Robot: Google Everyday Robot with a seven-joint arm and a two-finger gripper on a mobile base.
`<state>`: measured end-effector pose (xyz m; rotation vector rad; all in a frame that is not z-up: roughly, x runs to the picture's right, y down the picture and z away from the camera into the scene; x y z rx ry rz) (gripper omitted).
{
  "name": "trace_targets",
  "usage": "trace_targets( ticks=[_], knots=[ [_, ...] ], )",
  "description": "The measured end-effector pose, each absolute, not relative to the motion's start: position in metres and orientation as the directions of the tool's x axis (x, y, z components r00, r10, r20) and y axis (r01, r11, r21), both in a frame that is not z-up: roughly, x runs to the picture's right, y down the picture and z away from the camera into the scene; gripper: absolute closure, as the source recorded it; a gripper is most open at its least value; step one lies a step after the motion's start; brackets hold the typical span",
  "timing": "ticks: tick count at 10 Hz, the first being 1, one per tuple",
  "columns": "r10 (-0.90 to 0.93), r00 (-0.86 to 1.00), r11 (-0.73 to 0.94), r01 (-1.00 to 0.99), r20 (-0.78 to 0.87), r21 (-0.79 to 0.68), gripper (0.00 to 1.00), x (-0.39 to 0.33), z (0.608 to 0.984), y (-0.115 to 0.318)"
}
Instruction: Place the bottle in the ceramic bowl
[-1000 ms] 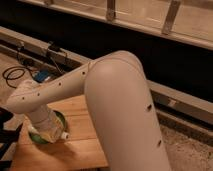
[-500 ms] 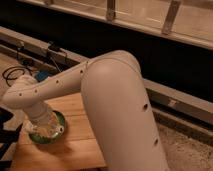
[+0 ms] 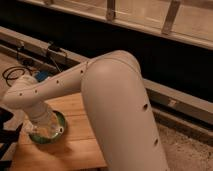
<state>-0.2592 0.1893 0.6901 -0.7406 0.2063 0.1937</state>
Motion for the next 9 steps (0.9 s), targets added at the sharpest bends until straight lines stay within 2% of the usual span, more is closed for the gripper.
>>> trace_targets(
  ticks=[2,4,5,6,9],
  knots=[
    [0.101,0.962,0.722,-0.245,-0.253,-0.647,0.85,-0.2599,0.6898,0.1895],
    [0.101,0.962,0.722,-0.245,-0.253,-0.647,0.98,-0.2598,0.6899,0.1895],
    [0.101,0.962,0.722,-0.246,-0.253,-0.646,1.0,-0.2597,0.6899,0.1894],
    [0.101,0.962,0.722,-0.246,-0.253,-0.647,0.96,-0.2598,0.6899,0.1894],
    [0.101,0.962,0.722,-0.246,-0.253,-0.646,0.67,-0.2597,0.6899,0.1894]
  ],
)
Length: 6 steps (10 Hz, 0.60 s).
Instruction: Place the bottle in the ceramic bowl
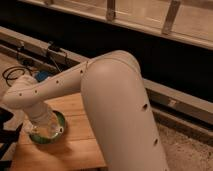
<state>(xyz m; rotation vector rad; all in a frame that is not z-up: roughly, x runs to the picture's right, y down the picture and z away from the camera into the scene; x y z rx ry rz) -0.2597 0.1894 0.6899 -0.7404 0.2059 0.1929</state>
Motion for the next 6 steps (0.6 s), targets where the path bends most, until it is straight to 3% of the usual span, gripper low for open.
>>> trace_targets(
  ticks=[1,4,6],
  knots=[
    [0.101,0.962,0.722,-0.246,-0.253,-0.646,0.59,-0.2598,0.6899,0.1894],
    [0.101,0.962,0.722,-0.246,-0.253,-0.646,0.54,-0.2597,0.6899,0.1894],
    [0.101,0.962,0.722,-0.246,-0.253,-0.646,0.34,-0.2598,0.6899,0.1893]
  ],
)
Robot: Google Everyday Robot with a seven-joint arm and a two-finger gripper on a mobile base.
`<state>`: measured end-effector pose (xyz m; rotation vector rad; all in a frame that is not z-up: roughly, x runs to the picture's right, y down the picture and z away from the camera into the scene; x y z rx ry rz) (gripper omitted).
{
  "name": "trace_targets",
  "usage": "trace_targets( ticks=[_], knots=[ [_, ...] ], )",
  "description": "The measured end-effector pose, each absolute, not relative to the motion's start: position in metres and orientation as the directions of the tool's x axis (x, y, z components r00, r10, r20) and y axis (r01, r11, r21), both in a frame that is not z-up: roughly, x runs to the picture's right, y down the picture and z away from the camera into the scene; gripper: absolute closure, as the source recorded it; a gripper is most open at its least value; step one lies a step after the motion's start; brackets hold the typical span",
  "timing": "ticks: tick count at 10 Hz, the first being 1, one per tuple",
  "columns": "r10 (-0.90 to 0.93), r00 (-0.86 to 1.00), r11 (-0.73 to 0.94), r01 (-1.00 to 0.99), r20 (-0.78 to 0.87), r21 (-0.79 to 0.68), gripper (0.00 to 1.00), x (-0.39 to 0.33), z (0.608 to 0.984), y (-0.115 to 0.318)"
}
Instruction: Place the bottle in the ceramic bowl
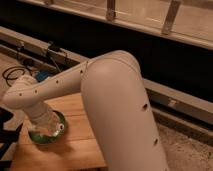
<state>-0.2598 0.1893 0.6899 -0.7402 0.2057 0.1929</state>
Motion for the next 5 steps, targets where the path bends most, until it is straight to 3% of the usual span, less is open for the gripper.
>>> trace_targets(
  ticks=[2,5],
  knots=[
    [0.101,0.962,0.722,-0.246,-0.253,-0.646,0.21,-0.2598,0.6899,0.1894],
    [0.101,0.962,0.722,-0.246,-0.253,-0.646,0.2,-0.2598,0.6899,0.1894]
  ],
)
